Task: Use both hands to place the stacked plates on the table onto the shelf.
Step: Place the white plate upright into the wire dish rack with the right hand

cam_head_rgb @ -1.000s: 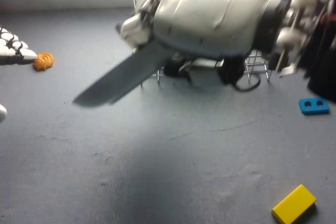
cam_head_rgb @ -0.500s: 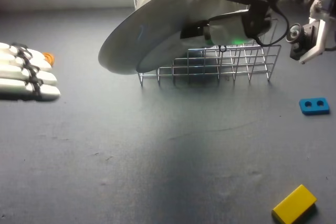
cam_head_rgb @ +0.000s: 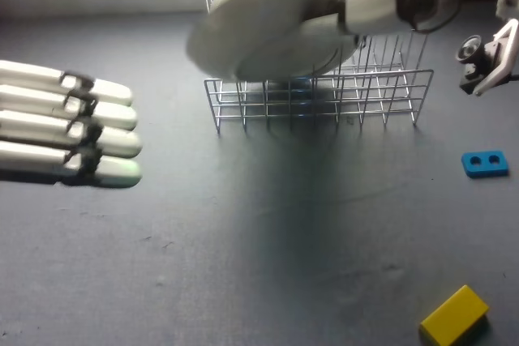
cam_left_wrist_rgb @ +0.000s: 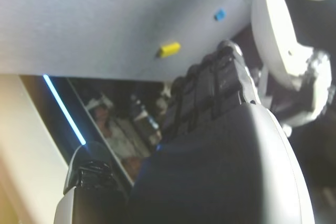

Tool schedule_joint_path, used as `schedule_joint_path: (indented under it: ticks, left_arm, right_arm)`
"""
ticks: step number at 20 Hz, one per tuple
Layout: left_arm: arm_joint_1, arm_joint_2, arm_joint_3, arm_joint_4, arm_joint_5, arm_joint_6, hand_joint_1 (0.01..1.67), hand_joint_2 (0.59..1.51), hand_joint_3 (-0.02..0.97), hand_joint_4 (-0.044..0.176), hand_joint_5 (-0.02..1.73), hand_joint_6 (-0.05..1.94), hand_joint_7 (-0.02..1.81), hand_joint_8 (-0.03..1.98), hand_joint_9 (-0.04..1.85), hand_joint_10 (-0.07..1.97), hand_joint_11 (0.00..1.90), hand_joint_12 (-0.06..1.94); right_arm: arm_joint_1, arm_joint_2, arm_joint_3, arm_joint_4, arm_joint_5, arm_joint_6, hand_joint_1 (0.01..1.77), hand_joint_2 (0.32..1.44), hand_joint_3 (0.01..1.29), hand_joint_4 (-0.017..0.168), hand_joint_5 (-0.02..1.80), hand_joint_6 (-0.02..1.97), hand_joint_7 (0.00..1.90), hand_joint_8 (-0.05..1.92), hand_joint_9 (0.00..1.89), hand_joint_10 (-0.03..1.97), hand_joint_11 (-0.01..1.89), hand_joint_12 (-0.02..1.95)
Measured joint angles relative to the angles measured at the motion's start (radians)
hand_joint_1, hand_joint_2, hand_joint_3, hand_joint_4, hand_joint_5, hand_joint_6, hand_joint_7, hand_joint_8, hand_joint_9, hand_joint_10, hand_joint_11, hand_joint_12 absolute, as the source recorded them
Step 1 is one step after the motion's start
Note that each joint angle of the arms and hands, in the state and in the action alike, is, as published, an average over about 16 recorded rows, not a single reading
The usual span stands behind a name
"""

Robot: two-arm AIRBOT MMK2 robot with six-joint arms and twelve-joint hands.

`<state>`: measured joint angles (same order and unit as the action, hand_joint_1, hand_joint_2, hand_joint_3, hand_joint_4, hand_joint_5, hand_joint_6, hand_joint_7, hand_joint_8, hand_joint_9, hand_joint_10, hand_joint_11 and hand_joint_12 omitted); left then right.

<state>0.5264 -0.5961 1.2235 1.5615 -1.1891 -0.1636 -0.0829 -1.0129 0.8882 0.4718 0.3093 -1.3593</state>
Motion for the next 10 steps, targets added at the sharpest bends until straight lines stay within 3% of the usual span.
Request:
schedule_joint_path:
  ticks: [10]
  left_arm:
    - [-0.06,0.016,-0.033,0.008,-0.084,0.007,0.02,1.149,0.021,0.003,0.04,0.02,0.02,0.01,0.02,-0.07,0.02,0.01]
  right_arm:
    - [-0.013,-0.028,0.065,0.102,-0.002,0.0,1.2,1.1,0.01,-0.011,0.74,1.2,0.92,1.19,0.98,0.69,0.88,1.2]
